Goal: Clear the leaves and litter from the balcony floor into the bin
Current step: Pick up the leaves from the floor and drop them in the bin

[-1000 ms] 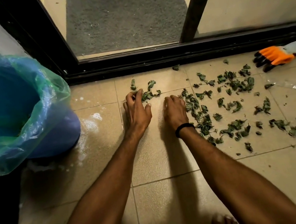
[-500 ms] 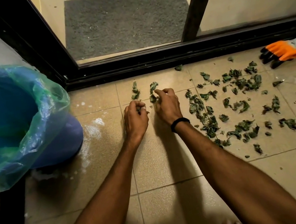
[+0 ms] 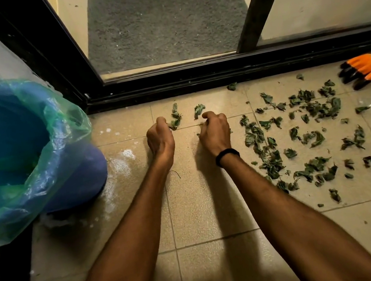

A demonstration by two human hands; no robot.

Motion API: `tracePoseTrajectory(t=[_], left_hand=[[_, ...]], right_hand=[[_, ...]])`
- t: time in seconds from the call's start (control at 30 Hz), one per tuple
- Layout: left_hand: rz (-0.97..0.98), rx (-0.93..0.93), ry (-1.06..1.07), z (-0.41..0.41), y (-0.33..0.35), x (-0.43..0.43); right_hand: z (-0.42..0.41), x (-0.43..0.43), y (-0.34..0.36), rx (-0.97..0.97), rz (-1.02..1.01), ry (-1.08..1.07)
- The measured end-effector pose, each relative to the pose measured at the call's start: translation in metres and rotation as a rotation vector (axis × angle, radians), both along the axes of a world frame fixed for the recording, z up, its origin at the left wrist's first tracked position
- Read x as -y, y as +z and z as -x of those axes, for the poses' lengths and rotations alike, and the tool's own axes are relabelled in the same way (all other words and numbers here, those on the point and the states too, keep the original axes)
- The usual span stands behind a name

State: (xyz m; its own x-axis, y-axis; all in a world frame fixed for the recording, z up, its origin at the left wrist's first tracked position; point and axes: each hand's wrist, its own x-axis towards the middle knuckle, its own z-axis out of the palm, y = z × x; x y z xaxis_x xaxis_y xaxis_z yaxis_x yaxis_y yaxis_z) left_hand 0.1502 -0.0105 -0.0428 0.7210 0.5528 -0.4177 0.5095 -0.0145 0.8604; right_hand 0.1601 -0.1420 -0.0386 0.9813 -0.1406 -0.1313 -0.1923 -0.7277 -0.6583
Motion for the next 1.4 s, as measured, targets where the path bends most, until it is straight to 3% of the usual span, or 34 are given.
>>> tracePoseTrajectory(t=[0.1,0.23,0.5,0.67,0.77,0.93,1.0,1.07,1.13,1.27,1.33,1.4], left_hand=[[-0.302,-0.011,-0.230,0.003,-0.004,0.007],[-0.506,0.012,-0.406,0.011,-0.015,0.004],[-0.741,0.135,-0.444,0.004,-0.019,0.003],[-0.983,0.017,-0.578,-0.011,-0.023,0.008],[-1.102,-0.037,-0.625,-0.022,-0.025,0.011],[-1.111,0.071,-0.599,-0.016,-0.031,0.008],[-0.985,0.125,-0.527,-0.014,-0.031,0.004],[-0.699,0.170,-0.426,-0.016,-0.024,0.001],[-0.439,0.172,-0.324,-0.016,-0.012,0.001],[0.240,0.039,0.023,-0.013,0.012,0.000],[0.490,0.003,0.113,-0.008,0.023,-0.005],[0.615,-0.010,0.121,-0.002,0.029,-0.010]], right_hand=[[-0.016,-0.003,0.007,-0.058,-0.040,0.034],[-0.032,-0.009,0.000,-0.123,-0.007,0.111],[-0.024,-0.009,-0.020,0.004,0.036,0.077],[-0.012,0.001,-0.019,-0.040,-0.194,-0.126],[-0.016,0.011,-0.013,-0.163,-0.473,-0.345],[-0.023,0.027,0.017,-0.369,-1.397,-0.685],[-0.027,0.030,0.018,-0.405,-1.568,-0.717],[-0.031,0.028,0.015,-0.420,-1.539,-0.732],[-0.035,0.025,0.010,-0.371,-1.315,-0.685],[-0.046,0.015,-0.008,-0.068,-0.405,-0.302],[-0.047,0.009,-0.012,-0.021,-0.229,-0.156],[-0.045,0.006,-0.013,-0.028,-0.204,-0.053]])
